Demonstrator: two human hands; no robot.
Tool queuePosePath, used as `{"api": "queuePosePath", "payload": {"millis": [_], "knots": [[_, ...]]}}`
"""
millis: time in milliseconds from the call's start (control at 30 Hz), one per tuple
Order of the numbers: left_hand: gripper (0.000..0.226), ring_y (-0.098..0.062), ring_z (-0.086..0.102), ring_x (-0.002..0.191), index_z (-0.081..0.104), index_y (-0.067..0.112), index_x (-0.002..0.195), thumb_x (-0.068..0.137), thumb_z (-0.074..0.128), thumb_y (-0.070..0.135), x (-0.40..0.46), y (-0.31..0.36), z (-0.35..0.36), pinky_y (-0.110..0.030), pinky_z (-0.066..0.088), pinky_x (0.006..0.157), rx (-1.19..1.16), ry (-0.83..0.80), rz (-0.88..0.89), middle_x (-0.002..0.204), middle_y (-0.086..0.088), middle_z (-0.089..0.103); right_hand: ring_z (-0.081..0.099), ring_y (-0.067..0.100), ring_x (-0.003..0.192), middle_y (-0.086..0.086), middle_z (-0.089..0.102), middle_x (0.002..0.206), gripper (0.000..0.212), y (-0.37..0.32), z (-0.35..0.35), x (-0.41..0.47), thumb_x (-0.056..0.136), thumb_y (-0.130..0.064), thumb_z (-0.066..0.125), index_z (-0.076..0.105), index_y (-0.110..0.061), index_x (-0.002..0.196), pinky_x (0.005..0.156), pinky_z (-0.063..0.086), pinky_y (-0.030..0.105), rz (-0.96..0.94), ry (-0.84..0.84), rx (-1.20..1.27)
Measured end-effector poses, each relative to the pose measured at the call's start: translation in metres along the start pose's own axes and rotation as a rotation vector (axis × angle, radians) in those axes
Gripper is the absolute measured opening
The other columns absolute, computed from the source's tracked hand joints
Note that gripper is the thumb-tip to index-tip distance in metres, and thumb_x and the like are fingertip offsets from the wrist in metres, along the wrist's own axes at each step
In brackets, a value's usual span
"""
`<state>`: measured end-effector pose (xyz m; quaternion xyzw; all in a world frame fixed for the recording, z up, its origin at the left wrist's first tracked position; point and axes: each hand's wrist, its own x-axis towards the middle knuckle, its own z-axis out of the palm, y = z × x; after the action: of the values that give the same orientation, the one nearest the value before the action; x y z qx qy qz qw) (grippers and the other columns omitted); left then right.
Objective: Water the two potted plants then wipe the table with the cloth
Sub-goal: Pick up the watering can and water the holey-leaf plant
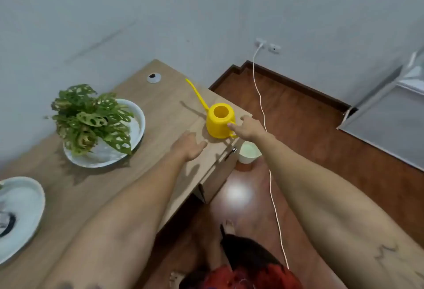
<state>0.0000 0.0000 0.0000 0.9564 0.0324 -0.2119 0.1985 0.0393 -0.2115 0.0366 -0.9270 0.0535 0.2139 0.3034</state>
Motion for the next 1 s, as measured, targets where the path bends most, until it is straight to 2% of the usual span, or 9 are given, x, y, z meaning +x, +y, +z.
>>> {"api": "queuePosePath", "payload": {"millis": [233, 333, 433, 567, 633, 733, 800, 867, 1000], "knots": [[0.085, -0.027, 0.008, 0.156, 0.022, 0.008, 0.159, 0.096, 0.054, 0.055, 0.019, -0.011, 0.056, -0.04, 0.016, 0.125, -0.09, -0.041, -0.155, 0.169, -0.014, 0.01, 0.058, 0.03, 0.11, 0.012, 0.063, 0.116, 0.061, 0.019, 0.042, 0.03, 0.079, -0.054, 0.07, 0.056, -0.009, 0.117, 0.078, 0.042, 0.033, 0.056, 0.028, 0.306], [0.094, -0.027, 0.0, 0.157, 0.015, 0.011, 0.16, 0.092, 0.055, 0.061, 0.02, -0.019, 0.075, -0.044, 0.012, 0.126, -0.062, -0.011, -0.189, 0.17, -0.013, 0.003, 0.062, 0.024, 0.089, 0.004, 0.067, 0.091, 0.044, 0.025, 0.055, 0.04, 0.075, -0.053, 0.075, 0.06, -0.015, 0.09, 0.069, 0.047, 0.032, 0.038, 0.092, 0.383], [0.1, -0.026, -0.005, 0.157, 0.011, 0.014, 0.161, 0.088, 0.056, 0.066, 0.019, -0.021, 0.09, -0.047, 0.009, 0.126, -0.019, 0.026, -0.2, 0.17, -0.011, -0.004, 0.056, 0.016, 0.064, -0.003, 0.058, 0.066, 0.045, 0.027, 0.062, 0.042, 0.069, -0.052, 0.08, 0.054, -0.016, 0.07, 0.058, 0.04, 0.029, 0.022, 0.169, 0.422], [0.102, -0.024, -0.015, 0.156, 0.002, 0.016, 0.162, 0.089, 0.049, 0.07, 0.017, -0.02, 0.105, -0.047, 0.0, 0.126, 0.029, 0.06, -0.201, 0.169, -0.01, -0.016, 0.046, 0.004, 0.056, -0.013, 0.048, 0.061, 0.041, 0.025, 0.065, 0.043, 0.062, -0.048, 0.087, 0.053, -0.027, 0.069, 0.053, 0.036, 0.012, -0.057, 0.265, 0.489], [0.101, -0.023, -0.017, 0.155, 0.001, 0.017, 0.162, 0.09, 0.046, 0.072, 0.017, -0.023, 0.109, -0.046, -0.003, 0.126, 0.031, 0.072, -0.193, 0.168, -0.009, -0.018, 0.052, 0.0, 0.06, -0.015, 0.055, 0.065, 0.037, 0.022, 0.065, 0.046, 0.061, -0.044, 0.089, 0.062, -0.024, 0.077, 0.058, 0.041, 0.008, -0.076, 0.279, 0.523], [0.1, -0.022, -0.017, 0.155, 0.0, 0.018, 0.162, 0.091, 0.044, 0.073, 0.016, -0.025, 0.111, -0.045, -0.007, 0.125, 0.017, 0.089, -0.181, 0.168, -0.008, -0.019, 0.063, 0.005, 0.069, -0.005, 0.07, 0.075, 0.052, 0.023, 0.068, 0.054, 0.055, -0.056, 0.086, 0.072, -0.02, 0.09, 0.071, 0.056, 0.028, -0.056, 0.293, 0.502], [0.1, -0.022, -0.017, 0.155, 0.0, 0.018, 0.162, 0.091, 0.043, 0.074, 0.015, -0.025, 0.11, -0.044, -0.007, 0.125, 0.01, 0.099, -0.171, 0.168, -0.008, -0.019, 0.067, 0.014, 0.069, -0.002, 0.071, 0.07, 0.063, 0.024, 0.07, 0.06, 0.05, -0.069, 0.08, 0.071, -0.019, 0.089, 0.073, 0.057, 0.039, -0.045, 0.306, 0.459], [0.1, -0.022, -0.016, 0.155, 0.0, 0.018, 0.162, 0.091, 0.043, 0.074, 0.014, -0.026, 0.109, -0.044, -0.007, 0.125, 0.003, 0.106, -0.164, 0.168, -0.008, -0.019, 0.065, 0.021, 0.064, 0.001, 0.067, 0.063, 0.067, 0.021, 0.071, 0.064, 0.05, -0.076, 0.075, 0.069, -0.016, 0.078, 0.07, 0.055, 0.043, -0.033, 0.325, 0.405], [0.102, -0.023, -0.014, 0.156, 0.0, 0.018, 0.162, 0.09, 0.048, 0.072, 0.014, -0.026, 0.107, -0.043, -0.007, 0.124, -0.005, 0.101, -0.162, 0.168, -0.008, -0.017, 0.057, 0.022, 0.057, 0.003, 0.061, 0.055, 0.062, 0.006, 0.069, 0.061, 0.054, -0.072, 0.077, 0.064, -0.013, 0.065, 0.064, 0.051, 0.041, -0.09, 0.362, 0.369]]}}
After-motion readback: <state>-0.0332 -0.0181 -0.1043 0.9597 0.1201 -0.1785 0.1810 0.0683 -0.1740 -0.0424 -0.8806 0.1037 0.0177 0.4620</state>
